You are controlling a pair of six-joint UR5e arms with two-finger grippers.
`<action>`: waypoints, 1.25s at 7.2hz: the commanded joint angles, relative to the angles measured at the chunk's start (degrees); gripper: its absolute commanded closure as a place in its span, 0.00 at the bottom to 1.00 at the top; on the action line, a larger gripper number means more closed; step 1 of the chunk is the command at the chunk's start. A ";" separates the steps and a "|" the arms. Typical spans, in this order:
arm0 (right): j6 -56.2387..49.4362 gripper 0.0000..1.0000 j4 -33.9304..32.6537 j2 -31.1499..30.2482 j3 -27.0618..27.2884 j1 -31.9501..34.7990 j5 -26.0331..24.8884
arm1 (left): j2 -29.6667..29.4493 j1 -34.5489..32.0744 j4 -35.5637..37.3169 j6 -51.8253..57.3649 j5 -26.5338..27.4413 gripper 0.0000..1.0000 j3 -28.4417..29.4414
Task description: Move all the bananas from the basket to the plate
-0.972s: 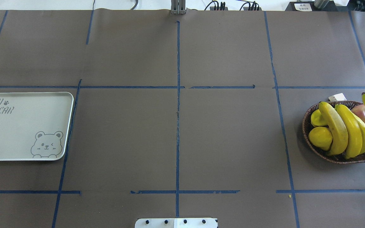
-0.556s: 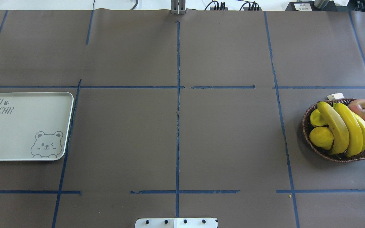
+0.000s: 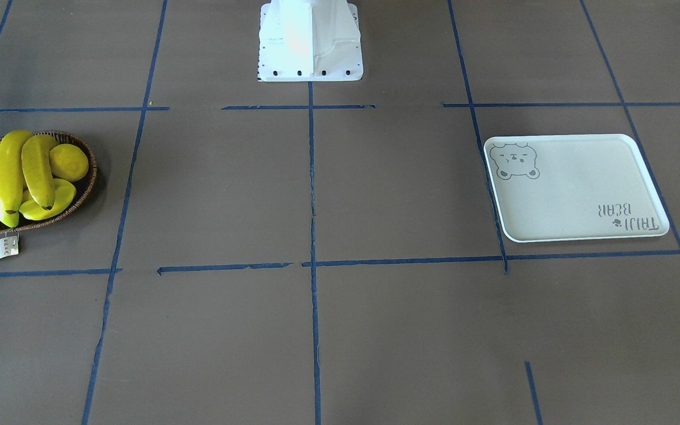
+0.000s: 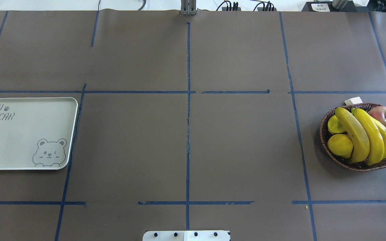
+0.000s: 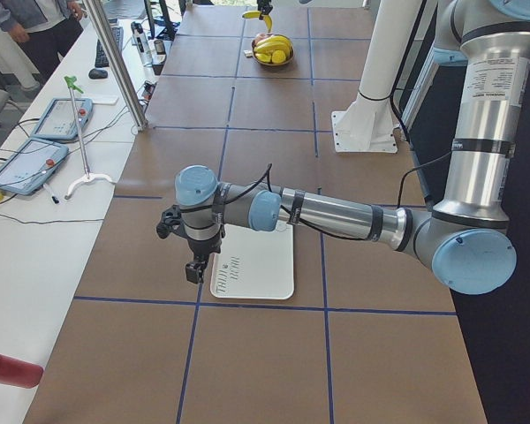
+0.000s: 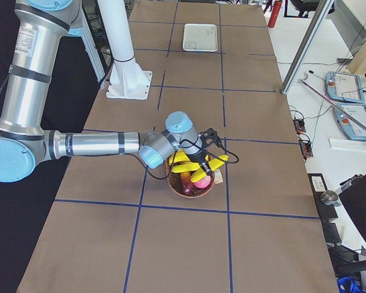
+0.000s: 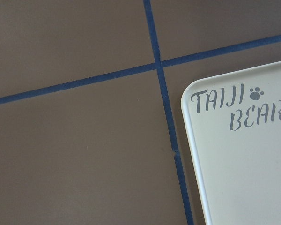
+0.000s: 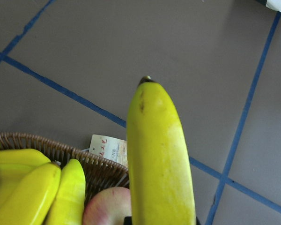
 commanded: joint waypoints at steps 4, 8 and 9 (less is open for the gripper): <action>2.91 0.97 -22.34 21.81 -0.64 2.41 8.35 | -7.05 4.27 -2.08 -19.79 -5.82 0.00 0.46; 20.72 0.98 -23.98 40.65 -11.90 -6.36 8.35 | -19.07 15.69 -2.52 -35.58 -6.01 0.00 0.81; 25.04 0.98 -23.72 43.55 -12.94 -7.86 8.43 | -22.42 17.63 -3.13 -41.48 -5.93 0.00 1.34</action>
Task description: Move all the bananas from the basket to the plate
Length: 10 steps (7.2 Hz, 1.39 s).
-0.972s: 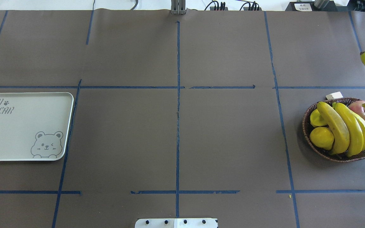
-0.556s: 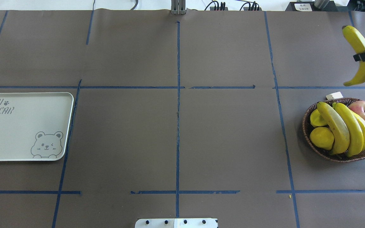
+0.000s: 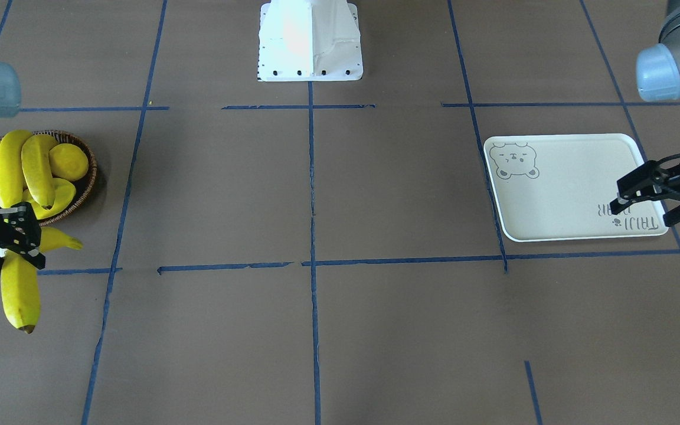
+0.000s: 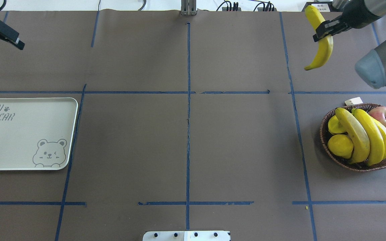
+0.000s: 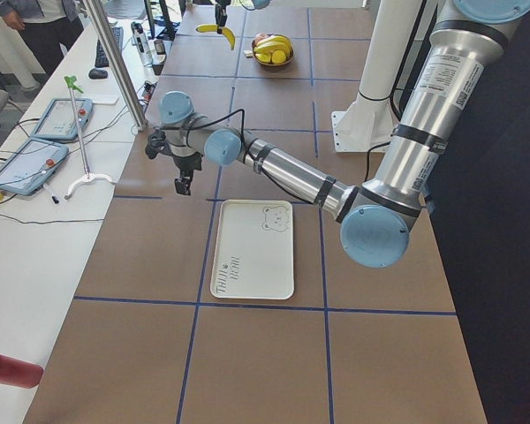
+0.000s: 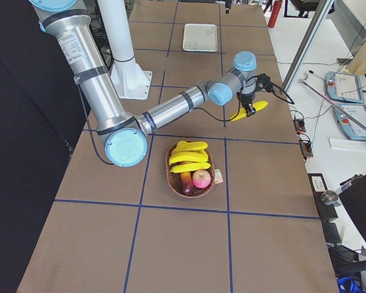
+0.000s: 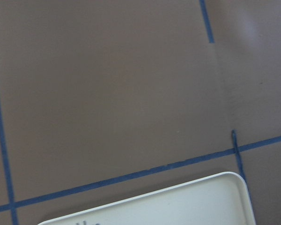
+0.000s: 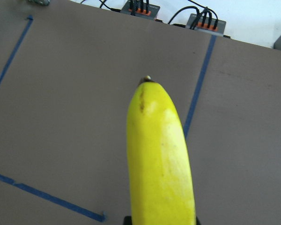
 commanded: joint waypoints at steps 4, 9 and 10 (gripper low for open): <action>27.28 0.97 23.36 7.41 -6.70 -10.97 -1.85 | -8.40 10.48 -36.16 -44.42 0.75 0.01 9.98; 34.81 0.96 32.33 9.50 -6.10 -24.34 -12.73 | -14.20 21.98 -55.20 -65.02 15.12 0.01 10.97; 36.12 0.96 31.19 11.17 -6.10 -25.84 -14.76 | -14.73 22.61 -55.12 -65.84 15.51 0.01 11.05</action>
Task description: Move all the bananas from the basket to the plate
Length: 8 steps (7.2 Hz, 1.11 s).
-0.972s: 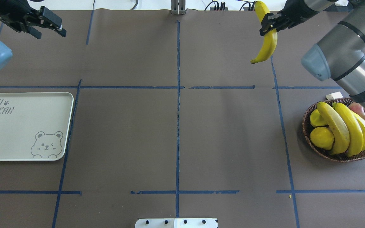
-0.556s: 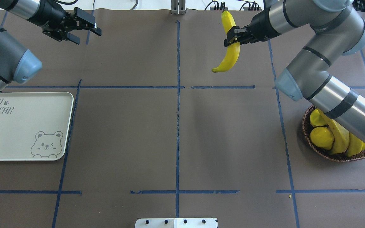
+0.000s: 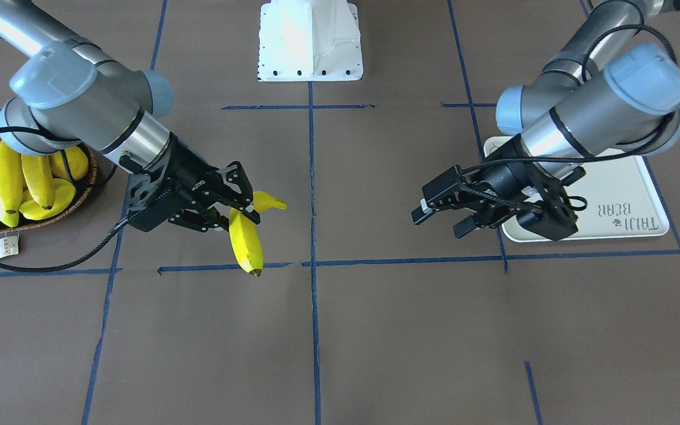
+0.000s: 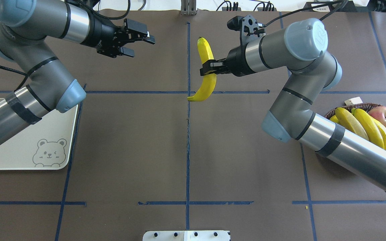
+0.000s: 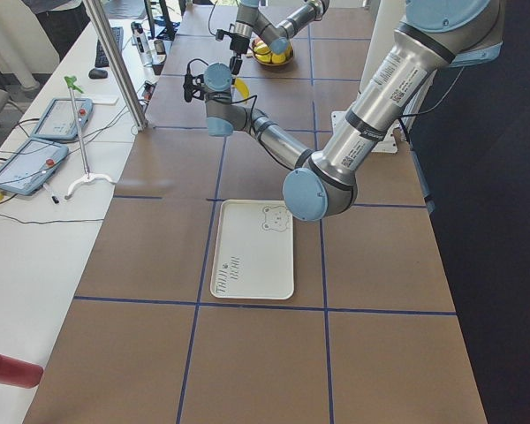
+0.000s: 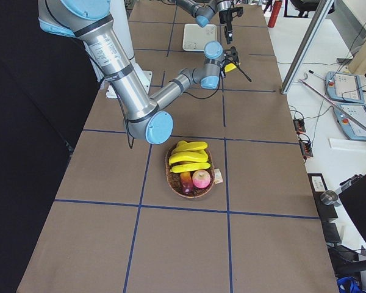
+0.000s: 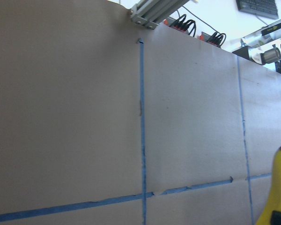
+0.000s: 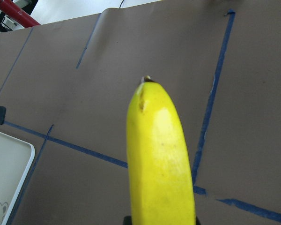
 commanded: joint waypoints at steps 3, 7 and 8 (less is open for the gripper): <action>1.14 0.96 -12.54 7.37 1.01 -5.69 -9.94 | -1.15 4.32 -0.55 -2.88 5.69 0.01 0.06; 1.23 0.95 -17.51 11.25 1.02 -9.38 -16.47 | -1.85 5.12 -0.38 -2.88 5.80 0.03 0.76; 1.23 0.95 -18.21 11.26 1.37 -9.47 -16.82 | -1.85 5.03 -0.03 -2.97 5.80 0.12 0.76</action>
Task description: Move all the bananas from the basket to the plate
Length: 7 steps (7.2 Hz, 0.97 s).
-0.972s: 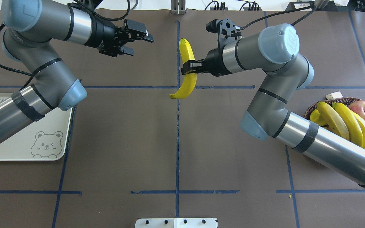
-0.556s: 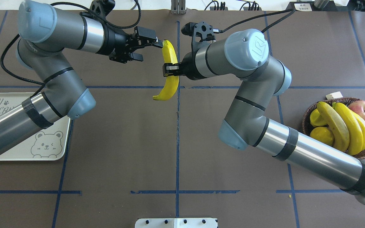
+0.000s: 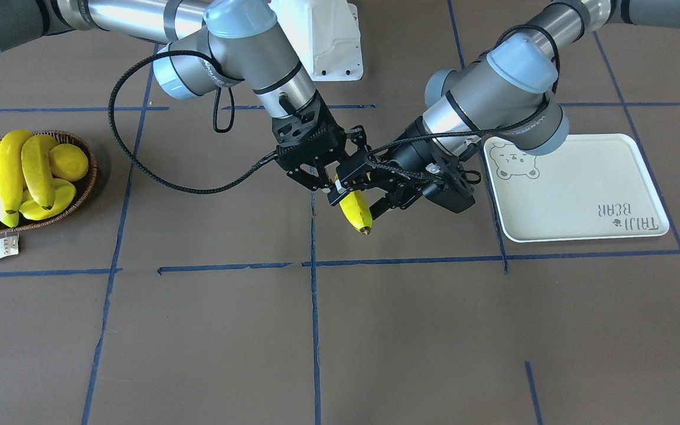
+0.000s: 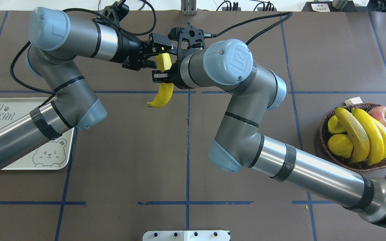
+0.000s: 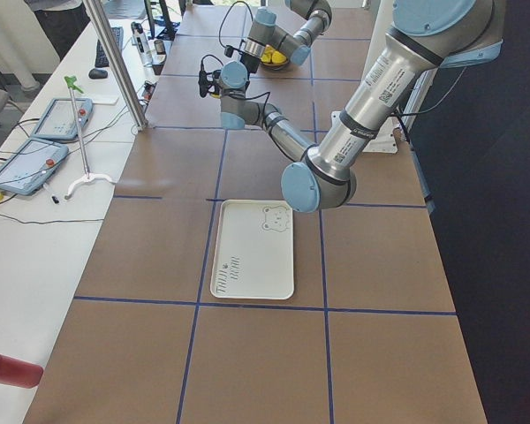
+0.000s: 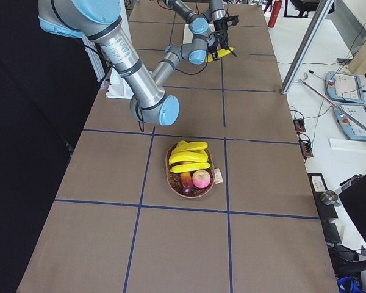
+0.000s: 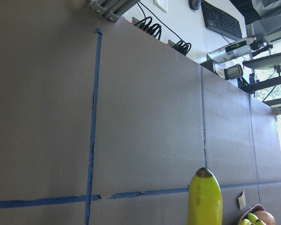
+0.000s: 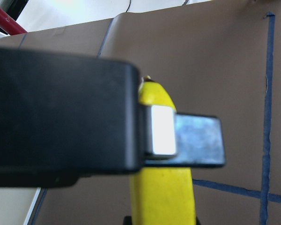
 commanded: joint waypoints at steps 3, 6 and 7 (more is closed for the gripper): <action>-0.34 0.95 -4.51 -0.32 2.80 -0.34 -0.89 | 0.44 -0.27 0.29 -0.24 0.01 0.39 -0.39; -0.61 0.95 -4.51 -0.15 2.54 -0.86 -2.56 | 0.17 -0.27 0.38 -0.24 0.01 0.39 -0.65; -0.69 0.95 -4.42 -0.15 2.54 -0.86 -2.56 | 0.17 -0.18 0.38 -0.24 0.01 0.39 -0.65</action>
